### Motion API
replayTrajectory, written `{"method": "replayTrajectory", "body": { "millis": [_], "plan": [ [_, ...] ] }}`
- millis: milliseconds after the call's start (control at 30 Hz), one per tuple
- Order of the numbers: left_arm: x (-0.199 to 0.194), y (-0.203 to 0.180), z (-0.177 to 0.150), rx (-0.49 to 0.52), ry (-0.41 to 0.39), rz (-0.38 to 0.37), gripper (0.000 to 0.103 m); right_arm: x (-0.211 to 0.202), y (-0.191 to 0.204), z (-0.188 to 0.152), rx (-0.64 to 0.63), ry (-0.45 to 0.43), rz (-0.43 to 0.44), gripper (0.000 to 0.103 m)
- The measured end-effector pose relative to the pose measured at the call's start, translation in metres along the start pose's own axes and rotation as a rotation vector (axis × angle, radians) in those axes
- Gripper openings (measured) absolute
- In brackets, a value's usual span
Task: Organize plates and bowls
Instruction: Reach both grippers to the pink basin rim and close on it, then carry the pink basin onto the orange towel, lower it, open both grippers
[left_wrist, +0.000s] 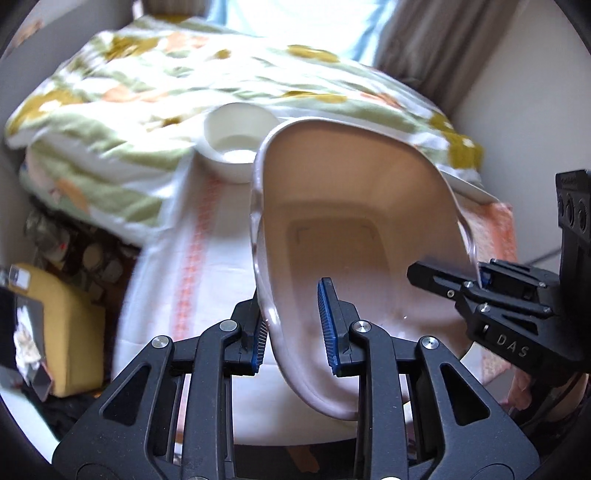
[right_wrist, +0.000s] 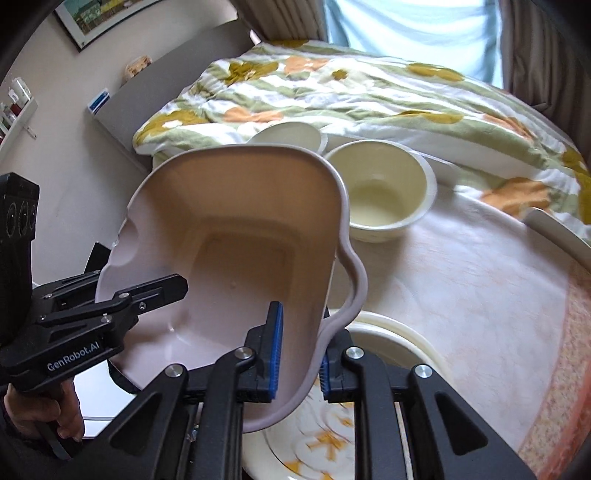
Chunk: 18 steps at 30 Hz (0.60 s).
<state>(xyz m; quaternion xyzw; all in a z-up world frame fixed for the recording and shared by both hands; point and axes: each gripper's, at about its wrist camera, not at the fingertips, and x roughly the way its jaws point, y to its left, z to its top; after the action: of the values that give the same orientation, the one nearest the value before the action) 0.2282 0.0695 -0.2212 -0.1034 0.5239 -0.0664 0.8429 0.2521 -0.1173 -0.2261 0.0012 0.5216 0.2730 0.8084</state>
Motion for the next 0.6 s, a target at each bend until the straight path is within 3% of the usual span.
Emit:
{"method": "replayTrajectory", "body": {
  "millis": [233,400,600],
  "plan": [
    [0.014,-0.124,-0.017,0.149,0.033,-0.112,0.023,-0.081,-0.083,-0.058,0.152,-0.084,-0.108,0.016],
    [0.046,-0.203,-0.043,0.214,0.087,-0.174,0.023,-0.108,-0.141,-0.103,0.243,-0.076,-0.169,0.015],
    [0.088,-0.262,-0.074,0.263,0.129,-0.195,0.023,-0.116,-0.21,-0.155,0.323,-0.061,-0.203,0.015]
  ]
}}
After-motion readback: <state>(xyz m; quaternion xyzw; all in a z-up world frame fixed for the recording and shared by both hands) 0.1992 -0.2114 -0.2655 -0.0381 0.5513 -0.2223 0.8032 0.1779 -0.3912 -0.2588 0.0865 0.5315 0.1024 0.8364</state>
